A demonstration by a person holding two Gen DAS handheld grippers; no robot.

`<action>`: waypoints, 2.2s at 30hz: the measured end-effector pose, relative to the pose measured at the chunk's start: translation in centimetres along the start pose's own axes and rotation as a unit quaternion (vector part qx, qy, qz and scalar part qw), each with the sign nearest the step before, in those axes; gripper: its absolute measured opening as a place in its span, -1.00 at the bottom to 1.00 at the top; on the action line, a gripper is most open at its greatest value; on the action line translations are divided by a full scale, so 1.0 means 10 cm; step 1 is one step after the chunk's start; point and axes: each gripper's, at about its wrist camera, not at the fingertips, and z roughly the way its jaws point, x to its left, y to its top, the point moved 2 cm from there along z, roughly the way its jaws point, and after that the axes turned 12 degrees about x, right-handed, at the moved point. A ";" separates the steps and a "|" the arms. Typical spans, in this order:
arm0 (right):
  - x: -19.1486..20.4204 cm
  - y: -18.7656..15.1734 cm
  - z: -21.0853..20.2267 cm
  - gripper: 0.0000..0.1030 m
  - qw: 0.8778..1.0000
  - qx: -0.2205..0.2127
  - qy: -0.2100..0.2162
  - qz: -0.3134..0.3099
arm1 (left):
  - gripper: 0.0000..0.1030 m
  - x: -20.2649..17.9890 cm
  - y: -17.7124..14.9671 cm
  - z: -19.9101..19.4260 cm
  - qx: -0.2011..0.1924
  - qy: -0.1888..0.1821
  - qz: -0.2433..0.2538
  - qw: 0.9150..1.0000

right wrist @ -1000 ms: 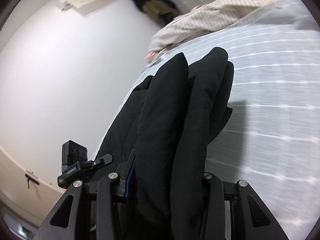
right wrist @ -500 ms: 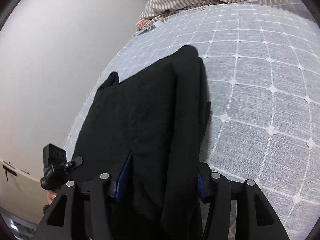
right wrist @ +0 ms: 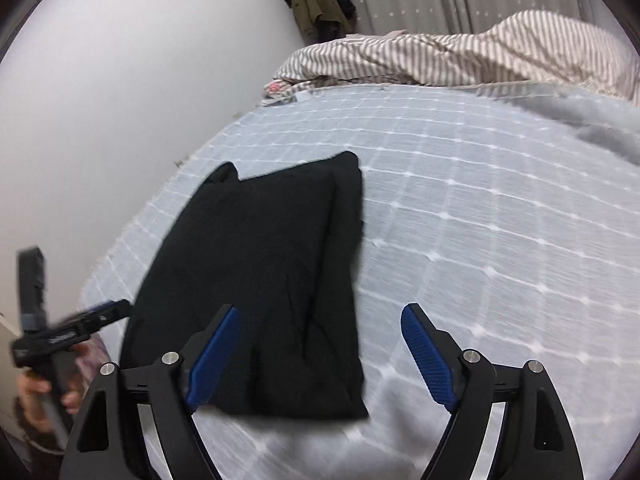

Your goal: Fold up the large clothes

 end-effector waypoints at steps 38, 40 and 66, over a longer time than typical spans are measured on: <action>0.37 -0.83 0.03 0.70 0.990 0.065 -0.103 -0.065 | 0.98 -0.55 -0.98 -0.25 -0.020 0.095 -0.042 0.994; 0.38 -0.83 0.04 0.70 0.991 0.066 -0.100 -0.066 | 0.98 -0.55 -0.98 -0.25 -0.021 0.095 -0.043 0.994; 0.44 -0.82 0.05 0.70 0.991 0.066 -0.096 -0.073 | 0.98 -0.55 -0.99 -0.25 -0.015 0.097 -0.038 0.994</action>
